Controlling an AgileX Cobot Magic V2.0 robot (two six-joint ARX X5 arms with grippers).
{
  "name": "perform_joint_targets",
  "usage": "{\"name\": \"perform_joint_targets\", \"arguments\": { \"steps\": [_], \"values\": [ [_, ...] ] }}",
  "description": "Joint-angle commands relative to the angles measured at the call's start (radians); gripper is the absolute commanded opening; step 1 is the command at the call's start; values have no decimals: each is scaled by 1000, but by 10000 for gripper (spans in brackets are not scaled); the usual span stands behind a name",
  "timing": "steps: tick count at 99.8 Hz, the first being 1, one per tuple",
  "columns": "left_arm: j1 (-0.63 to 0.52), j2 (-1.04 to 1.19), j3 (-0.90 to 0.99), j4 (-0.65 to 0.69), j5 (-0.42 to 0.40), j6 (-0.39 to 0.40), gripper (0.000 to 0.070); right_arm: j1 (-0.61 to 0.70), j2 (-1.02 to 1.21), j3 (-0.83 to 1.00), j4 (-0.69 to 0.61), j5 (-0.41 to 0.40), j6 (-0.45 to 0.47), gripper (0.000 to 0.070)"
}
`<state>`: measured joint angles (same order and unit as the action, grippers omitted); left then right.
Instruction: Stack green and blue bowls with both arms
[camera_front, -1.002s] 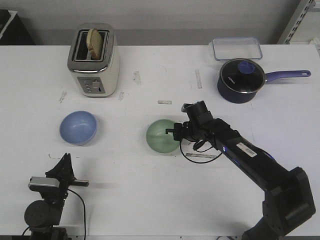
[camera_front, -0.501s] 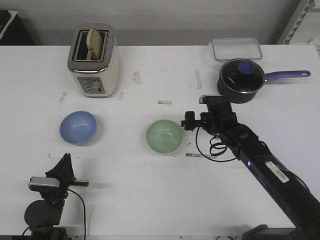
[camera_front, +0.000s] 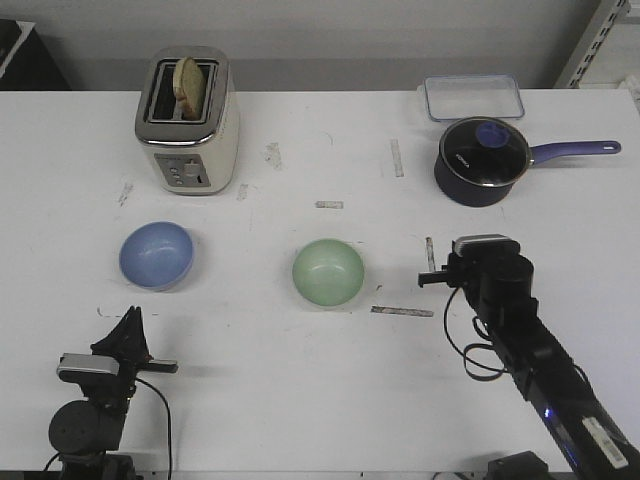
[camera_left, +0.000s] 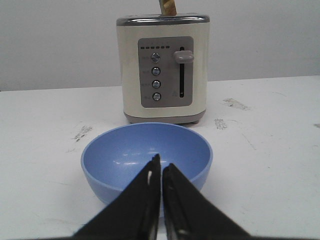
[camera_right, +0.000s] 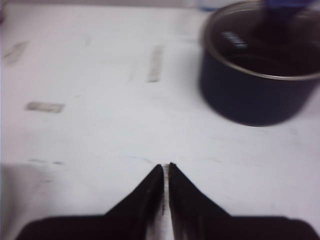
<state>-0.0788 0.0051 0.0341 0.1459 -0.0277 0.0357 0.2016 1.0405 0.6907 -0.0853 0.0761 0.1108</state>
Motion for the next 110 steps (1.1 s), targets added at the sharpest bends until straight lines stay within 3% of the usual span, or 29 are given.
{"name": "perform_joint_targets", "arguments": {
  "steps": [1,28,69,110],
  "values": [
    [1,-2,-22,12,-3,5,1,-27,-50,-44,43,2,-12,0],
    [1,-2,-22,12,-3,5,1,-140,-293,-209,63,-27,-121,1],
    [1,-2,-22,12,-3,5,1,-168,-601,-268,27,-25,-118,1],
    [1,-2,-22,12,-3,5,1,-169,-735,-267,33,-23,-119,1]
  ]
}}
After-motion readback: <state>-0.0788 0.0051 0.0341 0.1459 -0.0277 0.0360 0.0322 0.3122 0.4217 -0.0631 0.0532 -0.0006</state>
